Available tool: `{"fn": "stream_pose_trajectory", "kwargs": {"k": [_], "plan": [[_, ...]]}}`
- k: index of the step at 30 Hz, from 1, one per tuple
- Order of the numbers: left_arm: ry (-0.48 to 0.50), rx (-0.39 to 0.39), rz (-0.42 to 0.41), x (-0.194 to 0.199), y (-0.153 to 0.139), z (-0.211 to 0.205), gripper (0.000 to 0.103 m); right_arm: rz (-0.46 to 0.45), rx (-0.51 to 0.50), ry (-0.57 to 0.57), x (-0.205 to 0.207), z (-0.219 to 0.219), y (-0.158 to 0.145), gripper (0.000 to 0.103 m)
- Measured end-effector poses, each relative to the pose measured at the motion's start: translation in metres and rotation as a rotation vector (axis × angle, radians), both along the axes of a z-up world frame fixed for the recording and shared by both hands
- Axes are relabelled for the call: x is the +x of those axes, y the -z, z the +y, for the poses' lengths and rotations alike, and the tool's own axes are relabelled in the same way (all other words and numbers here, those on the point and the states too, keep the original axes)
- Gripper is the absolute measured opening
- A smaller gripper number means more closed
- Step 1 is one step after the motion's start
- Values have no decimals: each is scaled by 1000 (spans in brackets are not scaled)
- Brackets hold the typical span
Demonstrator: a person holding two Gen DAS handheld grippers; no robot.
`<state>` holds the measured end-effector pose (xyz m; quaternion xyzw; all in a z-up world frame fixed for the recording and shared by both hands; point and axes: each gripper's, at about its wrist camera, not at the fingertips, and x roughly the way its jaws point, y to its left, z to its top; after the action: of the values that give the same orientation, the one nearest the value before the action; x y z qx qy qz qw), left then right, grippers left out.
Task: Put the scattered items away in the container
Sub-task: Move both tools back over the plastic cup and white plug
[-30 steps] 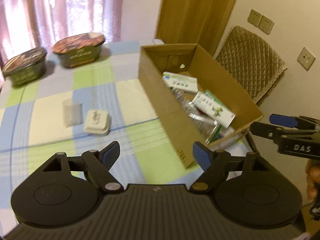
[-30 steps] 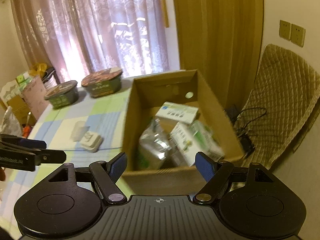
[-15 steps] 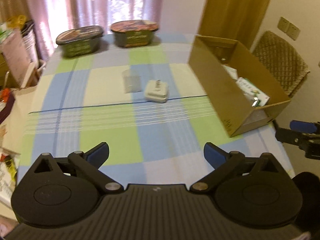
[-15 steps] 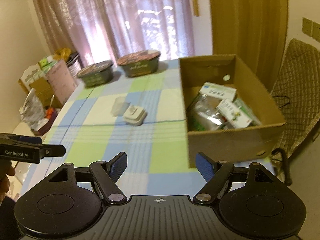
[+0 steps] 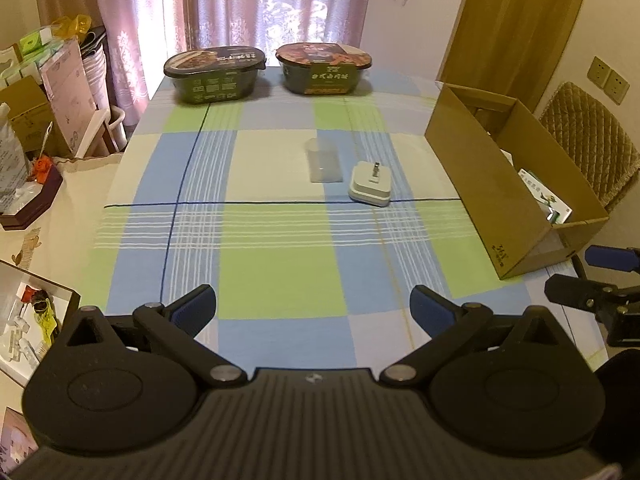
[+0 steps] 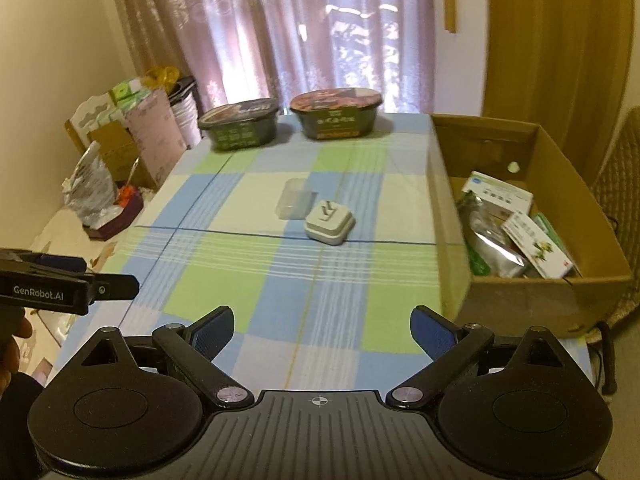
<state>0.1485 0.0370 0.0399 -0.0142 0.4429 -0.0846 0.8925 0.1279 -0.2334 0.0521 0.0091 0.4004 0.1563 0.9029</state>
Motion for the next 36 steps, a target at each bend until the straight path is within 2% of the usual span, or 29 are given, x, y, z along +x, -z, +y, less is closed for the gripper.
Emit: {"fn": "stream_pose_trajectory", "kwargs": {"k": [12, 19, 28, 30, 36], "plan": [[29, 15, 33, 51, 16, 4, 101, 30, -39, -40, 45, 25, 20, 100], [46, -1, 33, 102, 32, 6, 101, 33, -15, -1, 88, 40, 43, 100], [94, 10, 45, 173, 67, 5, 101, 23, -6, 84, 147, 57, 88, 99], [109, 13, 48, 187, 74, 4, 101, 28, 8, 108, 157, 60, 99, 83], [200, 48, 47, 224, 95, -1, 101, 30, 39, 178, 179, 68, 127, 83]]}}
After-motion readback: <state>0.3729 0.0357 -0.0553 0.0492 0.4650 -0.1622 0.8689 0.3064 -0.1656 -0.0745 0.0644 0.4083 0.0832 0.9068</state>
